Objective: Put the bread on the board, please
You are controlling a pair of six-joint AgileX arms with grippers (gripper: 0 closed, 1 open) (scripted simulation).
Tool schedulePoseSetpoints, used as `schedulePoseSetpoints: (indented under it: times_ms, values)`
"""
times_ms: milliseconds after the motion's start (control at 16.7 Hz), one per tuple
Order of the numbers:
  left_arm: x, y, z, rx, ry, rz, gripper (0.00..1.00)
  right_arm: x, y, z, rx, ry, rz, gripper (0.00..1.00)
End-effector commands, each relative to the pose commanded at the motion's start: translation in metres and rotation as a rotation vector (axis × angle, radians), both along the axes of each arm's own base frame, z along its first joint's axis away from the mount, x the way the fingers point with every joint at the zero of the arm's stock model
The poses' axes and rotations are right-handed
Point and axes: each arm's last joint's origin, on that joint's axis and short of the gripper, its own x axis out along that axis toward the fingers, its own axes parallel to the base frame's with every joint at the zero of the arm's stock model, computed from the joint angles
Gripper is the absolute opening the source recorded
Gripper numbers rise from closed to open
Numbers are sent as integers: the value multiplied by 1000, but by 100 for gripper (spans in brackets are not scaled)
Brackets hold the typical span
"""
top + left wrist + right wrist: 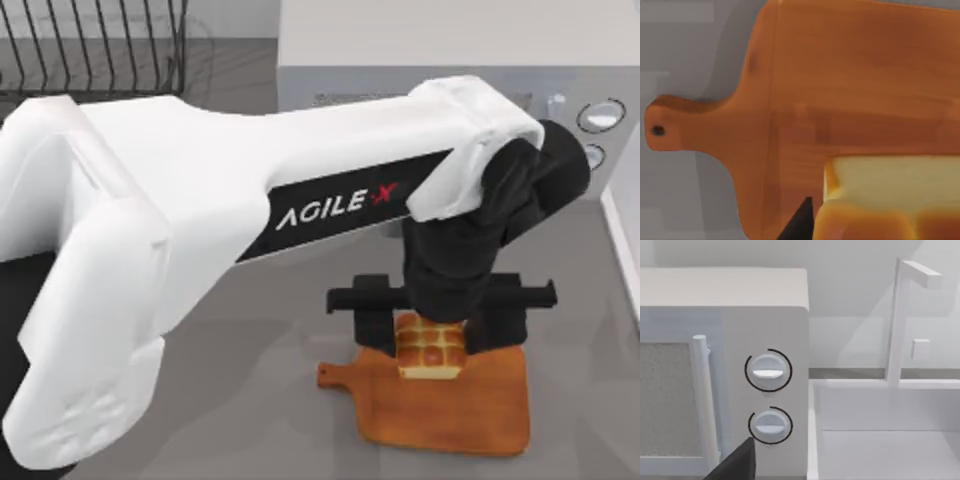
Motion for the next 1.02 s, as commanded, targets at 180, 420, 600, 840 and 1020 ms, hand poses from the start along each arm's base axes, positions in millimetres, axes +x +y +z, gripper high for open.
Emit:
schedulePoseSetpoints:
  times_ms: [180,420,600,840,1020]
  values:
    - [0,0,-7,-2,-1,1,0,0,0,0,0,0,0,100]
    - [-1,-1,-17,-5,-3,-1,0,0,0,0,0,0,0,100]
    - [-1,-1,-25,-4,-3,-1,0,0,0,0,0,0,0,100]
    - [-2,-1,-35,-3,-2,-1,0,0,0,0,0,0,0,100]
    - [-2,-1,-35,-3,-2,-1,0,0,0,0,0,0,0,100]
